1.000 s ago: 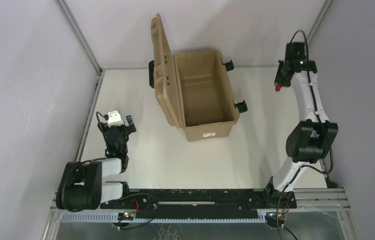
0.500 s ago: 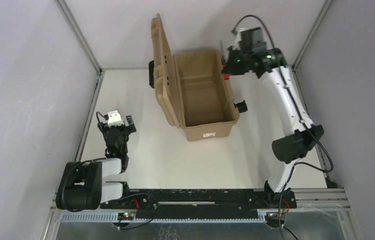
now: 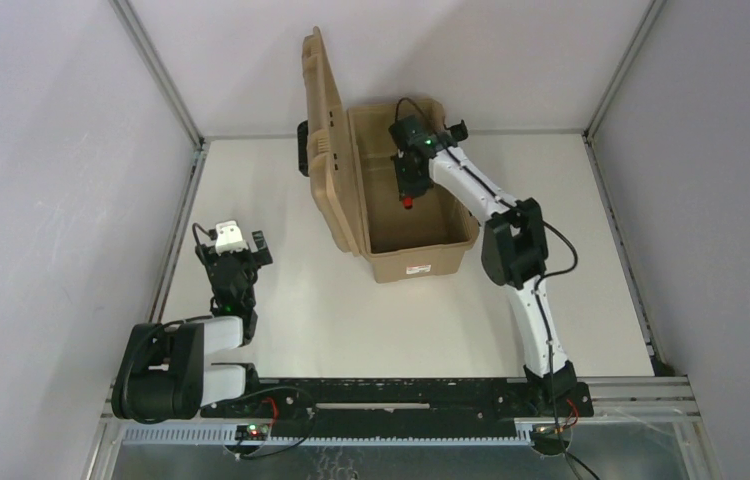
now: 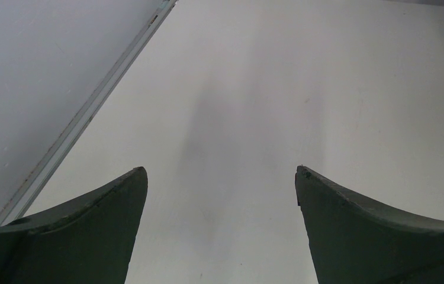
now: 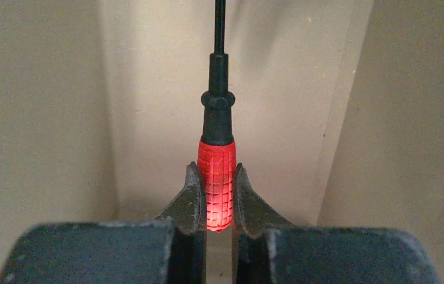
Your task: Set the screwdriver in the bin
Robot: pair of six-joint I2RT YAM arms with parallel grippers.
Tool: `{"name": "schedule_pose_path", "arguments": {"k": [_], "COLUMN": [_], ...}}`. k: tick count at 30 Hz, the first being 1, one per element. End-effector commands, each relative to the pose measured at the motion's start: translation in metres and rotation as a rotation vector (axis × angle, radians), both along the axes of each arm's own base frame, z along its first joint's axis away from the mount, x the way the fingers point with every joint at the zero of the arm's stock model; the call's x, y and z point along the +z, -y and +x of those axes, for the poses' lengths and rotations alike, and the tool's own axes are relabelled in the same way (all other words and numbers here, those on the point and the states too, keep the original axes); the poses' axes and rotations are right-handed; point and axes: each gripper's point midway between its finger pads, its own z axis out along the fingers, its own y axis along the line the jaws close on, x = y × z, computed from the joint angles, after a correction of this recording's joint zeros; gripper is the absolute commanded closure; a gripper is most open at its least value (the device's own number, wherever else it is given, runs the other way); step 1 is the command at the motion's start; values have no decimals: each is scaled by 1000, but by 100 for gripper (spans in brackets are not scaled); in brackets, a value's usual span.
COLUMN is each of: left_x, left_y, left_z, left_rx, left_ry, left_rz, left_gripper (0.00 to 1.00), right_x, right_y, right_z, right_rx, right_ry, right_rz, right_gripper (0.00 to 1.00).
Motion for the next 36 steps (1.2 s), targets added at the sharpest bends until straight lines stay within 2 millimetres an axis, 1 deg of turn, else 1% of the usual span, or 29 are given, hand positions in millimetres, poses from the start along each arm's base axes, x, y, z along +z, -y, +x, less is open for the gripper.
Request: {"name": "schedule_pose_path", "arguments": {"k": [1,2,4,6,7,9,11,12,14,16,18,19,20,21,22,23,24,25,27,29,30,31,34,36], "left_x": [31,31,31,31,31,31,31,31,31,31,31,31,31,31,31,31,31,31,31,31,31,31,31,31], "left_y": [0,-1,0,0,0,0,0,-1,-1,0,0,0,0,0,0,0,0,0,0,0,0,0,-1,0], "left_z": [14,14,14,14,14,14,14,14,14,14,14,14,14,14,14,14,14,14,14,14,14,14,14,14], "left_rx": [-4,-3,-4,-4,-4,-4,-4,-3,-3,-4,-4,-4,-4,-4,-4,-4,-4,-4,-4,-4,-4,-4,-3,-4], "left_ry": [98,99,99,99,99,98,97,98,98,98,98,98,98,98,99,98,98,98,98,99,98,98,98,97], "left_rz": [-2,-2,-2,-2,-2,-2,-1,-2,-2,-2,-2,-2,-2,-2,-2,-2,-2,-2,-2,-2,-2,-2,-2,-2], "left_gripper": [0,0,0,0,0,0,0,0,0,0,0,0,0,0,0,0,0,0,0,0,0,0,0,0], "right_x": [-27,-33,-37,-30,-21,7,49,69,111,147,173,182,188,193,195,198,200,203,212,217,215,217,217,215], "right_y": [-8,-10,-14,-15,-15,-13,-11,-9,1,14,25,35,45,61,80,92,108,131,168,203,216,243,272,288], "right_z": [8,7,5,4,5,8,9,9,8,5,0,-2,-3,-4,-3,-5,-6,-5,-7,-9,-10,-11,-14,-16], "right_rx": [-58,-55,-40,-38,-43,-46,-38,-40,-56,-73,-71,-82,-97,-125,-162,-177,-197,-238,-311,-377,-389,-431,-461,-484], "right_ry": [5,0,-7,4,22,77,157,194,278,355,406,422,431,438,441,445,451,457,482,492,486,494,493,490], "right_rz": [-29,-36,-39,-36,-34,-22,6,13,17,17,25,25,17,-1,-26,-47,-68,-88,-104,-105,-97,-82,-59,-82], "right_gripper": [84,80,67,50,43,37,34,30,26,21,19,17,13,9,2,1,0,0,0,0,0,0,0,0]}}
